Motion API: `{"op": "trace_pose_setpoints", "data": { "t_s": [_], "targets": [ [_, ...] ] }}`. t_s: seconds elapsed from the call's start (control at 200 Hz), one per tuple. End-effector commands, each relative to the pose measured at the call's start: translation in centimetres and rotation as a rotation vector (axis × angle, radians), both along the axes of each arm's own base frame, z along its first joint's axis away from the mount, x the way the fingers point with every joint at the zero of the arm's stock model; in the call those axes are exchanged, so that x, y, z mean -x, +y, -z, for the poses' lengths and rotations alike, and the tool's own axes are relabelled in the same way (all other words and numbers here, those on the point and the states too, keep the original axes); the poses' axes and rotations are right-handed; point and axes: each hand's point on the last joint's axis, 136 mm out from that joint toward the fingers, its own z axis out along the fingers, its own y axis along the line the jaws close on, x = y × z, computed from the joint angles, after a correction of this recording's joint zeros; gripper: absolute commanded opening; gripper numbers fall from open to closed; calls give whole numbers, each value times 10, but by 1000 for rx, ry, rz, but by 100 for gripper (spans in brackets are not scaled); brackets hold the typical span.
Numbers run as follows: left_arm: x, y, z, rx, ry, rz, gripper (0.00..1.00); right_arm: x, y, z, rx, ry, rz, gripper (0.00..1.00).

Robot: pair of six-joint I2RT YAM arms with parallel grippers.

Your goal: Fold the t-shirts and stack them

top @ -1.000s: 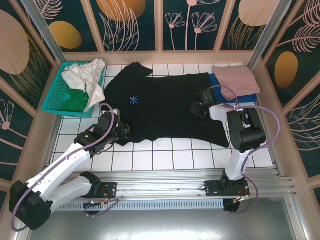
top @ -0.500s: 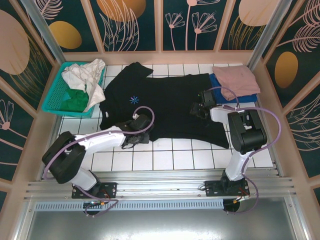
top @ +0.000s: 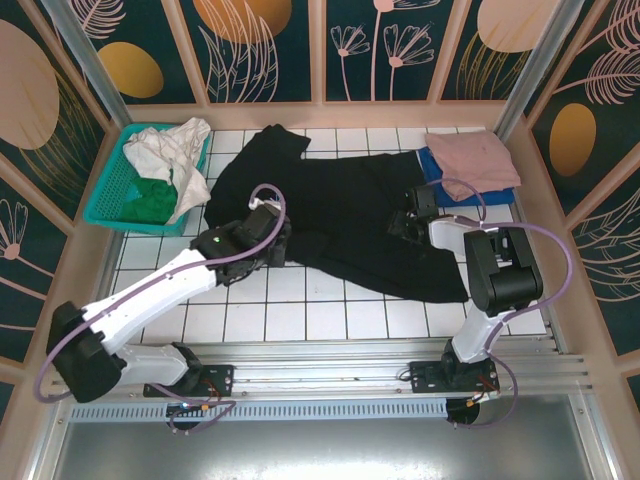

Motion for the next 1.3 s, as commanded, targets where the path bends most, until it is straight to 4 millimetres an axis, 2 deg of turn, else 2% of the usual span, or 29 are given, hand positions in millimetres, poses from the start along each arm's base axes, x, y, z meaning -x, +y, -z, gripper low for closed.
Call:
{"op": "trace_pose_setpoints", "data": {
  "t_s": [0.0,0.065,0.12,0.16,0.2,0.29,0.345,0.38,0.43,0.475,0.505,0.641,0.681,0.811,0.896,0.926,0.956,1.061,1.136,1.226,1.291],
  "targets": [
    [18,15,4,-80,63,38,0,24,-5,16,3,71,-5,51],
    [27,21,16,-85,109,30,0,27,-7,18,4,74,-1,51],
    [36,27,21,-54,131,-7,12,30,-9,21,14,85,3,51],
    [43,28,20,8,128,-23,13,31,-10,22,18,86,6,51],
    [49,25,15,102,108,-28,15,33,-11,24,19,91,6,51],
    [57,10,-18,399,-23,20,24,31,-10,22,17,91,5,51],
    [57,9,-32,530,-108,15,41,29,-9,20,11,89,4,51],
    [56,10,-32,560,-133,6,46,28,-6,18,4,88,0,51],
    [50,13,-22,519,-132,-25,53,26,-2,14,-2,79,-9,51],
    [41,19,-5,431,-108,-79,64,24,2,9,-6,68,-19,51],
    [36,19,7,368,-81,-95,68,23,5,8,-6,65,-27,52],
    [7,-5,56,167,55,-67,82,18,12,9,6,75,-43,52],
    [-1,-13,69,123,91,-50,83,18,12,11,17,83,-41,52],
    [-23,-21,113,4,185,-45,75,21,9,11,25,85,-33,52],
    [-27,-13,135,-30,234,-69,59,24,8,10,25,83,-33,52],
    [-28,-13,138,-33,242,-66,54,25,8,9,26,83,-34,52],
    [-28,-12,138,-33,243,-67,44,25,8,9,26,82,-36,52],
    [-24,-12,129,-7,234,-59,17,24,1,9,47,80,-22,52],
    [-20,-8,112,22,207,-70,1,23,-3,9,49,81,-12,52],
    [-10,-1,87,91,174,-99,0,23,-8,9,51,82,-2,53],
    [4,-4,71,154,147,-85,0,22,-11,9,53,81,6,53]
  ]
}}
